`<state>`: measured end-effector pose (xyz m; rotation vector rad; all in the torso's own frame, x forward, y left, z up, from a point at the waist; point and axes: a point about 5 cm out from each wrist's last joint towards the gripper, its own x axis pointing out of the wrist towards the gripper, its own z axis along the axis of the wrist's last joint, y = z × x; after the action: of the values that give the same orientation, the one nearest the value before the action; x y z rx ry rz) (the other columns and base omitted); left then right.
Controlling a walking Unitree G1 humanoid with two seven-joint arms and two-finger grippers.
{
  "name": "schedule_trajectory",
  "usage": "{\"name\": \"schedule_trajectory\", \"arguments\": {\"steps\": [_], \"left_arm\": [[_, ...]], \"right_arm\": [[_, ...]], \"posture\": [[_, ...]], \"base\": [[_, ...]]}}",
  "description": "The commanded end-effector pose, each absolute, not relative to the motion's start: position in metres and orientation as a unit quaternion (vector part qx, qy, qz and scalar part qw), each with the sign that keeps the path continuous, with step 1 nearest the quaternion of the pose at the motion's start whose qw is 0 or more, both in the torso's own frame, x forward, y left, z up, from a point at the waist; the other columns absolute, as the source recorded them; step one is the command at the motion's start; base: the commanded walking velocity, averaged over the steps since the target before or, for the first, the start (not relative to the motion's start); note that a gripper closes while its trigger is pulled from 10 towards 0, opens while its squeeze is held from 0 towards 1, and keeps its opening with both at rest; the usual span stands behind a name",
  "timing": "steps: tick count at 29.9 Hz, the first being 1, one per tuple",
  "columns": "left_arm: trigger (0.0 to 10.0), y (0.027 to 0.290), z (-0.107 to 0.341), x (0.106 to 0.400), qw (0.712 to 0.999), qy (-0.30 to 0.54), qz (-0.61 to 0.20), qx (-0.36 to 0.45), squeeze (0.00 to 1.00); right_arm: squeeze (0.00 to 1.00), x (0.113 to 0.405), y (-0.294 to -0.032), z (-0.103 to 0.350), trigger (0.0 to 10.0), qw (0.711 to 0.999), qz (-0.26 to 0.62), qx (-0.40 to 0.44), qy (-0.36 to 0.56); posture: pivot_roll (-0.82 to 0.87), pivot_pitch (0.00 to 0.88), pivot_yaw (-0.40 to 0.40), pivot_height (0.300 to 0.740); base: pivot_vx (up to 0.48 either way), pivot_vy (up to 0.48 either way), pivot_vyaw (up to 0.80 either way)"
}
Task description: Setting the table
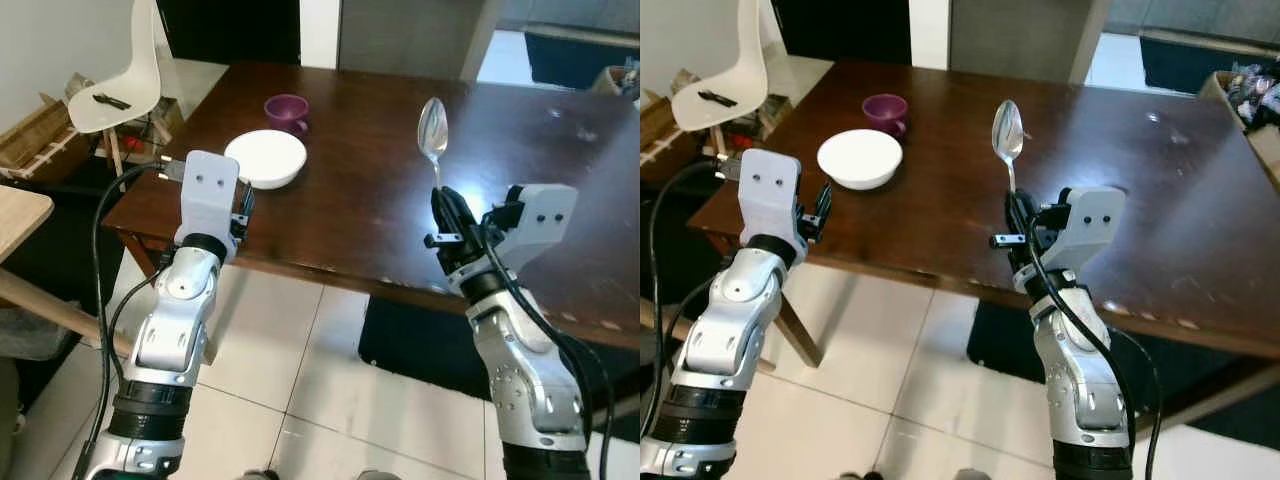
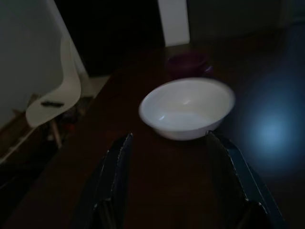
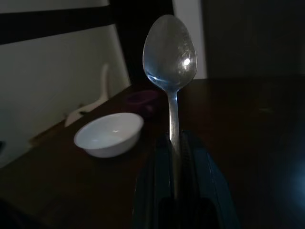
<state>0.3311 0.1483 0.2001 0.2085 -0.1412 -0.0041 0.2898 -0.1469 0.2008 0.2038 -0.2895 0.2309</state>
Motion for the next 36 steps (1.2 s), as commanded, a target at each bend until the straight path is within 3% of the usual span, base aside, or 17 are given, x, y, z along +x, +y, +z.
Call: {"name": "schedule_trajectory", "arguments": {"steps": [1, 29, 30, 31, 36], "left_arm": [[10.0, 0.147, 0.198, 0.331, 0.993, -0.068, -0.005, 0.102, 0.13], [10.0, 0.139, 0.203, 0.331, 0.99, -0.086, -0.03, 0.108, 0.09], [10.0, 0.137, 0.204, 0.329, 0.989, -0.091, -0.045, 0.104, 0.02], [10.0, 0.136, 0.205, 0.327, 0.989, -0.095, -0.06, 0.098, 0.0], [10.0, 0.131, 0.217, 0.316, 0.979, -0.112, -0.144, 0.094, 0.0]], "right_arm": [[0.0, 0.29, -0.149, 0.199, 10.0, 0.979, 0.108, 0.1, -0.142], [0.0, 0.29, -0.151, 0.197, 10.0, 0.98, 0.102, 0.096, -0.14], [0.0, 0.29, -0.151, 0.197, 10.0, 0.98, 0.102, 0.095, -0.139], [0.0, 0.29, -0.151, 0.197, 10.0, 0.981, 0.101, 0.095, -0.139], [0.0, 0.289, -0.155, 0.192, 10.0, 0.986, 0.092, 0.075, -0.115]], "posture": [[-0.15, 0.037, 0.083, 0.74], [-0.16, 0.041, 0.083, 0.74], [-0.16, 0.043, 0.085, 0.74], [-0.16, 0.043, 0.085, 0.74], [-0.15, 0.047, 0.084, 0.74]], "base": [[0.48, 0.0, 0.0], [0.46, 0.0, 0.0], [0.0, 0.0, 0.0], [0.0, 0.0, 0.0], [0.0, 0.0, 0.0]]}}
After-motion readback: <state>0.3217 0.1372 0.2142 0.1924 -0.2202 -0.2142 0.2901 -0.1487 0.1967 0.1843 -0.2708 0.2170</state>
